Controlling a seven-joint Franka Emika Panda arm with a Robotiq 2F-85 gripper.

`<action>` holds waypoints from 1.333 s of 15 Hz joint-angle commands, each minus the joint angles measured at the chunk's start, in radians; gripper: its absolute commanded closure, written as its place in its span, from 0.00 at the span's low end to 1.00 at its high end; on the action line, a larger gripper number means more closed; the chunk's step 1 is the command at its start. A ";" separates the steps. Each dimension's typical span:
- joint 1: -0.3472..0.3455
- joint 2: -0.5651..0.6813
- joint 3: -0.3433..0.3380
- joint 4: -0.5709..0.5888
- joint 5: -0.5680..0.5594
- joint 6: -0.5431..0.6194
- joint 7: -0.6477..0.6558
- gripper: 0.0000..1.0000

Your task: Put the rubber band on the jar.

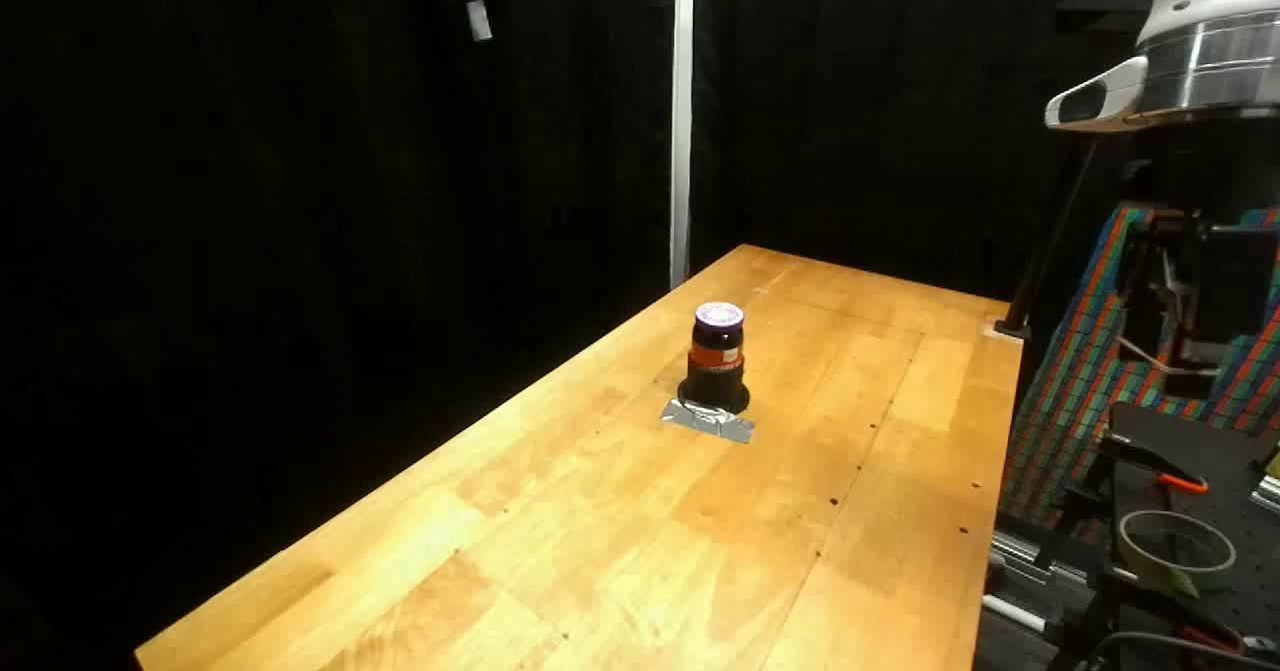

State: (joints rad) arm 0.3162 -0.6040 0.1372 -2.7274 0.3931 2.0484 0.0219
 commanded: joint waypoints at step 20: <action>-0.210 0.490 0.009 0.431 -0.300 0.163 0.104 0.00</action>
State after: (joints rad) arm 0.1423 -0.2989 0.1354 -2.4730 0.1763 2.1852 0.0694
